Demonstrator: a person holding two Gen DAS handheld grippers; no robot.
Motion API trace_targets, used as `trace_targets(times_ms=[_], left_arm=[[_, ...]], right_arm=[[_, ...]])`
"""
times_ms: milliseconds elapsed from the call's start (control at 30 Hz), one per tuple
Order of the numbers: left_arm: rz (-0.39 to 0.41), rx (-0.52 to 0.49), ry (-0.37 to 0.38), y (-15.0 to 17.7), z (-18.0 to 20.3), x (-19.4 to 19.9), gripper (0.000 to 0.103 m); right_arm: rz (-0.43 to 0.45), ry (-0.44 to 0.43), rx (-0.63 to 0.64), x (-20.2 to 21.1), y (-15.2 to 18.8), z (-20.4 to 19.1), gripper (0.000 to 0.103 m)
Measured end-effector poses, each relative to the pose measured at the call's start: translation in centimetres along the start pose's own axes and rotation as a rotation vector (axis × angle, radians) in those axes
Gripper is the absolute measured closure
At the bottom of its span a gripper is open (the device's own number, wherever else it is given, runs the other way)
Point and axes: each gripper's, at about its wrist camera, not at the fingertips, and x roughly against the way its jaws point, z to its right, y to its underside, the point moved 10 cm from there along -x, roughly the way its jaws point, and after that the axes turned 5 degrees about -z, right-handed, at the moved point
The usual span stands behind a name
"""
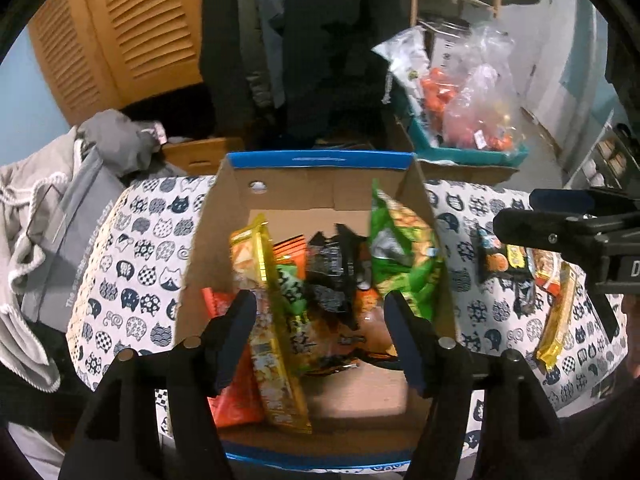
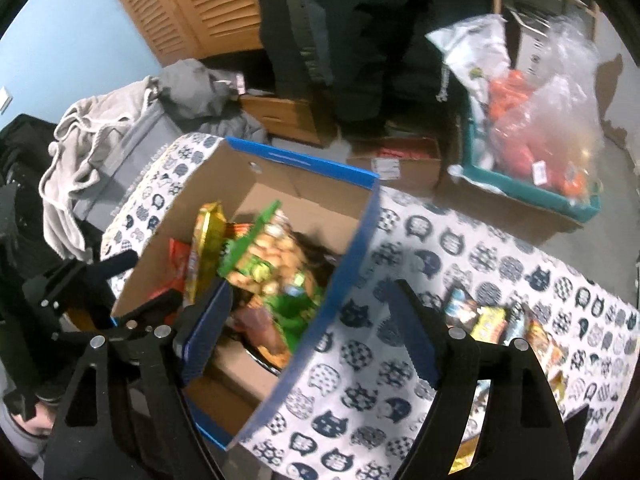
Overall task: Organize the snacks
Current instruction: 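Move both open tools back over the remaining snacks on the table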
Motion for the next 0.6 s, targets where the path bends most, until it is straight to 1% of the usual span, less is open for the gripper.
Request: trace_targets(times_ms=[167,300,433,600], left_arm=[[0.004,-0.05,0.011,0.0,2.4,0.5,0.035],[0.014,-0.095,0.0,-0.1,4.3,0.8,0.032],[0.02,-0.149,-0.011,-0.1,6.4,1.1,0.031],[0.015,-0.199,-0.009,0.2,8.7,1.2,0.028]], right_arm=[[-0.02,0.042,-0.04,0.7,2.3,3.0,0.022],[-0.028,0.083,-0.058,1.3,3.9,5.2,0.022],[-0.027,0.102,-0.086,2.2,5.3,7.2,0.022],[-0.031,0.114,-0.13,2.8,7.0,9.6,0.022]])
